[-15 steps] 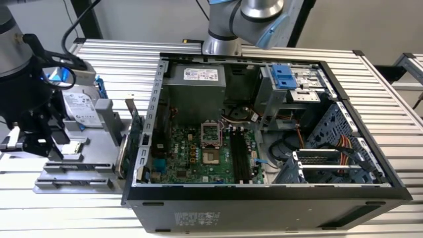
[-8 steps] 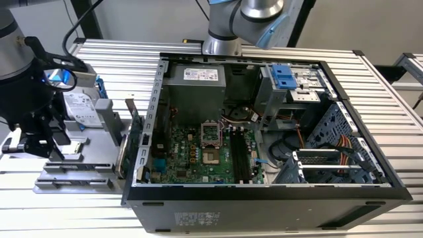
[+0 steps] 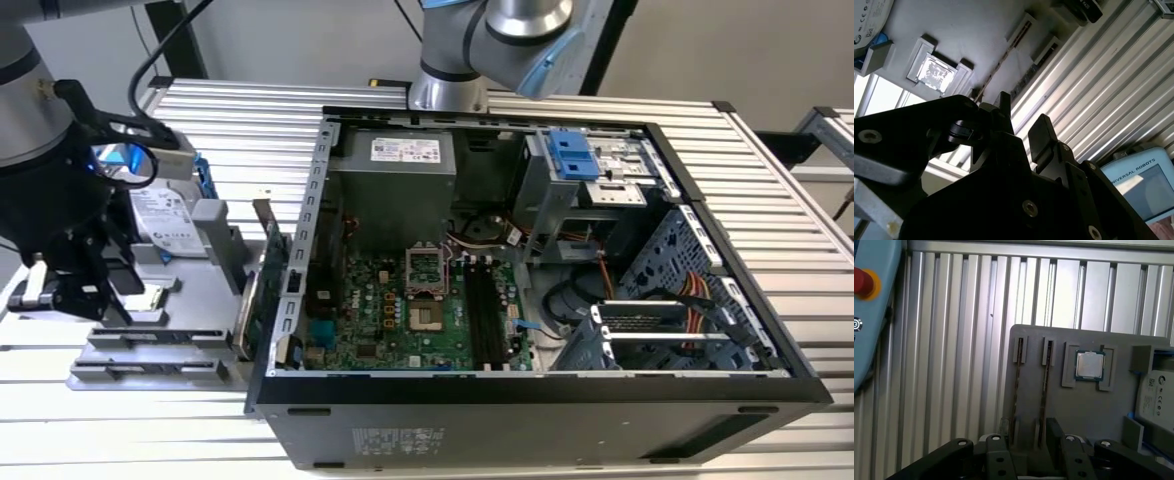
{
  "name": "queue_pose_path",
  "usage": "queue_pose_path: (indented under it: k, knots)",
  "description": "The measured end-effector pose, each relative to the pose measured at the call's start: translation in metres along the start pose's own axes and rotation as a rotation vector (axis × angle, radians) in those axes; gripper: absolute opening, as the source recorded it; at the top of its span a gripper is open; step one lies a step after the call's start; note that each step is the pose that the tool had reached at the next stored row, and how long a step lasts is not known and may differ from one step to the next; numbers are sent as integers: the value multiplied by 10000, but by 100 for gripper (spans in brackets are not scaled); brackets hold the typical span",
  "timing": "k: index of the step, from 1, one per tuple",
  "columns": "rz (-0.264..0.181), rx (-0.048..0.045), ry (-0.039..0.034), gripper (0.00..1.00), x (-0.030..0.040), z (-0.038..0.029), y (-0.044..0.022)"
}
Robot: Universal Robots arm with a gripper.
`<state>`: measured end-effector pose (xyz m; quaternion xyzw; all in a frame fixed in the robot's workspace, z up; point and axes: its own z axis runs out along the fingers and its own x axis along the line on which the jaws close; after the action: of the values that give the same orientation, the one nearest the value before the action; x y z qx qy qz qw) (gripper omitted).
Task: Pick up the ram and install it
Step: 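Pick up the ram and move it above insertion slot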
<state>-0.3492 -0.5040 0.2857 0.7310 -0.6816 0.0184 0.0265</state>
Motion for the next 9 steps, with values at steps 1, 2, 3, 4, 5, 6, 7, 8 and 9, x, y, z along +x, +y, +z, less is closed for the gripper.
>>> queue_pose_path:
  k: [1,2,3,4,5,6,7,8,9]
  knots:
    - [0,0,0,100,-1,5,0]
    - [0,-1,1,100,-1,9,0]
    - [0,-1,1,100,-2,13,0]
    - [0,-1,0,100,-3,18,0]
    - [0,-1,0,100,-3,23,0]
    - [0,-1,1,100,-4,28,-1]
    - [0,0,0,100,-5,33,-1]
    - [0,-1,1,100,-6,38,-1]
    - [0,0,1,100,-6,43,-1]
